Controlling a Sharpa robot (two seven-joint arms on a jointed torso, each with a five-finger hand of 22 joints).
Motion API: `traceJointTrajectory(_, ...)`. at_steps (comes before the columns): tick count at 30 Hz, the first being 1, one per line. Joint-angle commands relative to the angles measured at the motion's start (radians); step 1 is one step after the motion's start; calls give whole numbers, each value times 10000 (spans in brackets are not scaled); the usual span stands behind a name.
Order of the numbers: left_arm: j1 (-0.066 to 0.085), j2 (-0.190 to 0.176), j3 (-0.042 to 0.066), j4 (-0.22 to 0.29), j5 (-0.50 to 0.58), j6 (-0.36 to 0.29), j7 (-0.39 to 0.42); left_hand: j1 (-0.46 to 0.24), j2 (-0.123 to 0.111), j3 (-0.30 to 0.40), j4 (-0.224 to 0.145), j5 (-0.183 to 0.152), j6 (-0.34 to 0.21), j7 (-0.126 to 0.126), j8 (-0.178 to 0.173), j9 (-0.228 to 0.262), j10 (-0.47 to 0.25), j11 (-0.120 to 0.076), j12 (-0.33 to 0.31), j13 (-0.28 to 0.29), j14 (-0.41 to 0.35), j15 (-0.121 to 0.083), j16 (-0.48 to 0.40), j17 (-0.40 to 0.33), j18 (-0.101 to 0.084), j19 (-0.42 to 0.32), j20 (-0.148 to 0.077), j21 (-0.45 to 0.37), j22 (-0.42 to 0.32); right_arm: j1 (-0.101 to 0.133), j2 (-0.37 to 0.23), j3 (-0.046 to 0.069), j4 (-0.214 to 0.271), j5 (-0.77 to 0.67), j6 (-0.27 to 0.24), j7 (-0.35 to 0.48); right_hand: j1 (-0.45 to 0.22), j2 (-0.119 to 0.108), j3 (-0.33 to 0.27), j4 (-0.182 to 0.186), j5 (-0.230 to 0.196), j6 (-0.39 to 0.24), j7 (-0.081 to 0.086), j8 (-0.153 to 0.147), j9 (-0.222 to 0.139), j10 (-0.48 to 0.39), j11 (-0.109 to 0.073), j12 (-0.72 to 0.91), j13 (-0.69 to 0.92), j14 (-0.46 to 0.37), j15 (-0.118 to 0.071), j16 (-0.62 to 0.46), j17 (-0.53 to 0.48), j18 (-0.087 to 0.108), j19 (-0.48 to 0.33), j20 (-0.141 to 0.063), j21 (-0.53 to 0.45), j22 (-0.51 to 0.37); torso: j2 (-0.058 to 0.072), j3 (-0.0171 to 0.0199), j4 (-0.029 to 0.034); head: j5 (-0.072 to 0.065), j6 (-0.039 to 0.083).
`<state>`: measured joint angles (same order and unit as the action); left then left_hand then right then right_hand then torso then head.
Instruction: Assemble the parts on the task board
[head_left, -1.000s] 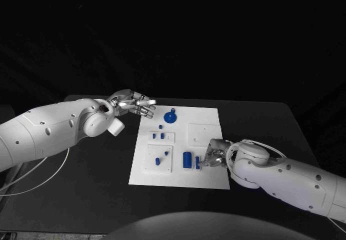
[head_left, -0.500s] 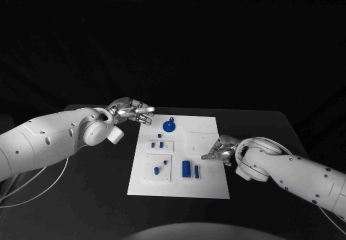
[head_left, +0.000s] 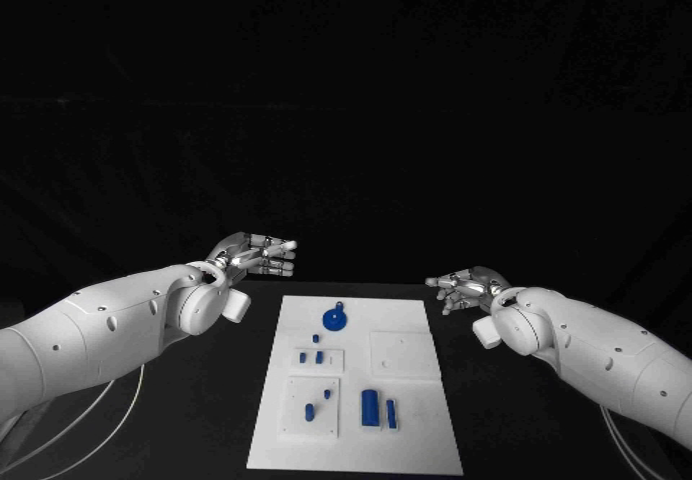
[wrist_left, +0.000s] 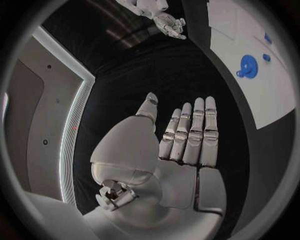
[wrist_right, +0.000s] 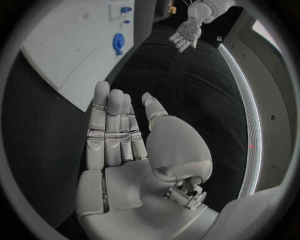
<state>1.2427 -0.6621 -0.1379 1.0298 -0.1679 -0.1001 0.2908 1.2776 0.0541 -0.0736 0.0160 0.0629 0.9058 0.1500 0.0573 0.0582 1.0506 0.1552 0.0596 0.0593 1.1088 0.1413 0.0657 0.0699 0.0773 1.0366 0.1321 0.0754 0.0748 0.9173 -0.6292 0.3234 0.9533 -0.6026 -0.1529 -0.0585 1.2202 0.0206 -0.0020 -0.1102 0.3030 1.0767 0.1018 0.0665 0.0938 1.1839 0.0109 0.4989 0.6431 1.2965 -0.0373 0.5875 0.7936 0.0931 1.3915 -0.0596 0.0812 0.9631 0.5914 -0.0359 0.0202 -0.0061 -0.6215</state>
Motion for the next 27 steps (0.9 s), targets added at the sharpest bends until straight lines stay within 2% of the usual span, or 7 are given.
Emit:
traceJointTrajectory(1,53,254,21,-423,875,-414,491,24,142,5,-108,72,12,-61,23,9,-111,-40,5,0,-293,-5,-57,-40,-12,-20,13,-40,-21,56,327,93,-524,1978,-490,1973,-71,79,109,-221,223,-523,229,-44,-275,-172,363,-1886,-2165,-650,370,-1400,-1198,-126,-972,371,-190,-1416,-175,76,-23,53,442)
traceJointTrajectory(13,72,977,56,-1785,1612,-596,943,1,222,3,-239,63,-308,-356,2,-17,-1086,-152,-30,-33,-1471,32,-70,-99,357,-899,578,-86,-67,99,1005,365,-1256,3061,111,3327,-257,547,-190,-775,256,-2828,303,-129,-401,-2424,1253,-4396,-5857,-3431,1729,-5257,-7339,1602,-5342,3474,-17,-8966,-290,228,-56,60,808)
traceJointTrajectory(14,69,918,46,-1679,1131,-411,494,-3834,-541,736,-160,-629,-9058,-1500,-573,-582,-10506,-1552,-596,-593,-11088,-1413,-657,-699,-773,-10366,-1321,-754,-748,98,987,341,-1235,2396,-192,2478,-3810,-206,20,1102,-3030,-10767,-1018,-665,-938,-11839,-109,-4989,-6431,-12965,373,-5875,-7936,-931,-13915,596,-812,-9631,-270,184,-45,75,702)
traceJointTrajectory(18,-2,844,94,-1426,1150,-636,558,-5010,-541,736,-160,-629,-9058,-1500,-573,-582,-10506,-1552,-596,-593,-11088,-1413,-657,-699,-773,-10366,-1321,-754,-748,140,902,219,-982,2520,-396,2591,-4936,-206,20,1102,-3030,-10767,-1018,-665,-938,-11839,-109,-4989,-6431,-12965,373,-5875,-7936,-931,-13915,596,-812,-9631,-323,229,-86,71,575)
traceJointTrajectory(19,-32,812,114,-1319,1159,-731,586,-5293,-541,736,-160,-629,-9058,-1500,-573,-582,-10506,-1552,-596,-593,-11088,-1413,-657,-699,-773,-10366,-1321,-754,-748,157,866,167,-874,2573,-483,2639,-12202,-206,20,1102,-3030,-10767,-1018,-665,-938,-11839,-109,-4989,-6431,-12965,373,-5875,-7936,-931,-13915,596,-812,-9631,-345,248,-103,70,521)
traceJointTrajectory(21,-111,729,166,-1040,1180,-978,656,-12776,-541,736,-160,-629,-9058,-1500,-573,-582,-10506,-1552,-596,-593,-11088,-1413,-657,-699,-773,-10366,-1321,-754,-748,204,772,32,-596,2709,-708,2763,-12202,-206,20,1102,-3030,-10767,-1018,-665,-938,-11839,-109,-4989,-6431,-12965,373,-5875,-7936,-931,-13915,596,-812,-9631,-399,295,-145,66,393)
traceJointTrajectory(27,-476,346,410,254,1280,-2128,985,-12776,-541,736,-160,-629,-9058,-1500,-573,-582,-10506,-1552,-596,-593,-11088,-1413,-657,-699,-773,-10366,-1321,-754,-748,419,335,-594,700,3345,-1755,3342,-12202,-206,20,1102,-3030,-10767,-1018,-665,-938,-11839,-109,-4989,-6431,-12965,373,-5875,-7936,-931,-13915,596,-812,-9631,-472,359,-202,61,216)
